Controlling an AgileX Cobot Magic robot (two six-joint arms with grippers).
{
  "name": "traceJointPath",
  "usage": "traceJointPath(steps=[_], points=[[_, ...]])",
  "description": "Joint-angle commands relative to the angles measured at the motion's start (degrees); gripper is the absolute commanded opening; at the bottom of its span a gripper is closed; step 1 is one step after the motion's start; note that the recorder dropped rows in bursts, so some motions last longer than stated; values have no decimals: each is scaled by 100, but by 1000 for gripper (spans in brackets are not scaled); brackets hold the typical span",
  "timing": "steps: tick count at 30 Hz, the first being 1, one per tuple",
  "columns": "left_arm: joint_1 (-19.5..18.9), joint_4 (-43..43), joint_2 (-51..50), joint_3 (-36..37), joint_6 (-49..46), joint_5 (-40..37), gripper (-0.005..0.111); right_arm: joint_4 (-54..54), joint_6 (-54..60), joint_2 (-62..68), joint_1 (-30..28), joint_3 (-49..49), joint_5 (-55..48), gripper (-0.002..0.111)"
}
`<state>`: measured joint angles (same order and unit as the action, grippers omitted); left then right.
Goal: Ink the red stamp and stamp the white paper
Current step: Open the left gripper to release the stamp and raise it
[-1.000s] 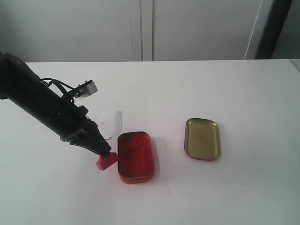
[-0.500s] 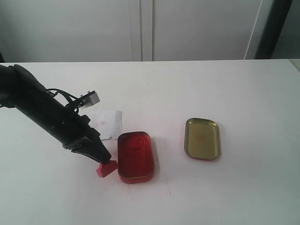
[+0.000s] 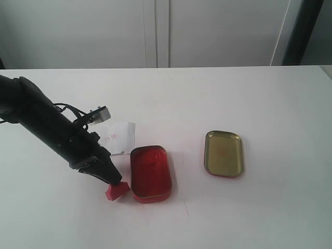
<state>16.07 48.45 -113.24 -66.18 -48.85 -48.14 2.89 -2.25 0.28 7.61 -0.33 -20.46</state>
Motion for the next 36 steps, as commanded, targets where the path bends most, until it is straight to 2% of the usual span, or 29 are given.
traceJointPath(steps=[1, 9, 10, 13, 15, 19, 23, 27, 36], points=[[-6, 66, -11, 46, -64, 10, 0, 8, 9, -28, -32, 33, 81, 0], [-6, 40, -11, 46, -64, 44, 2, 8, 9, -28, -32, 33, 81, 0], [-6, 40, -11, 46, -64, 57, 5, 8, 9, -28, -32, 33, 81, 0], [-6, 26, -11, 46, -64, 94, 29, 8, 9, -28, -32, 33, 81, 0], [-6, -6, -11, 46, -64, 126, 39, 8, 9, -28, -32, 33, 81, 0], [-6, -352, -11, 46, 65, 260, 50, 8, 9, -28, -32, 33, 81, 0], [-58, -758, -1, 46, 257, 487, 52, 8, 9, -28, -32, 33, 81, 0], [-326, -765, 132, 46, 257, 499, 52, 8, 9, -28, -32, 33, 81, 0], [-391, -780, 631, 46, 257, 462, 51, 8, 9, -28, -32, 33, 81, 0]])
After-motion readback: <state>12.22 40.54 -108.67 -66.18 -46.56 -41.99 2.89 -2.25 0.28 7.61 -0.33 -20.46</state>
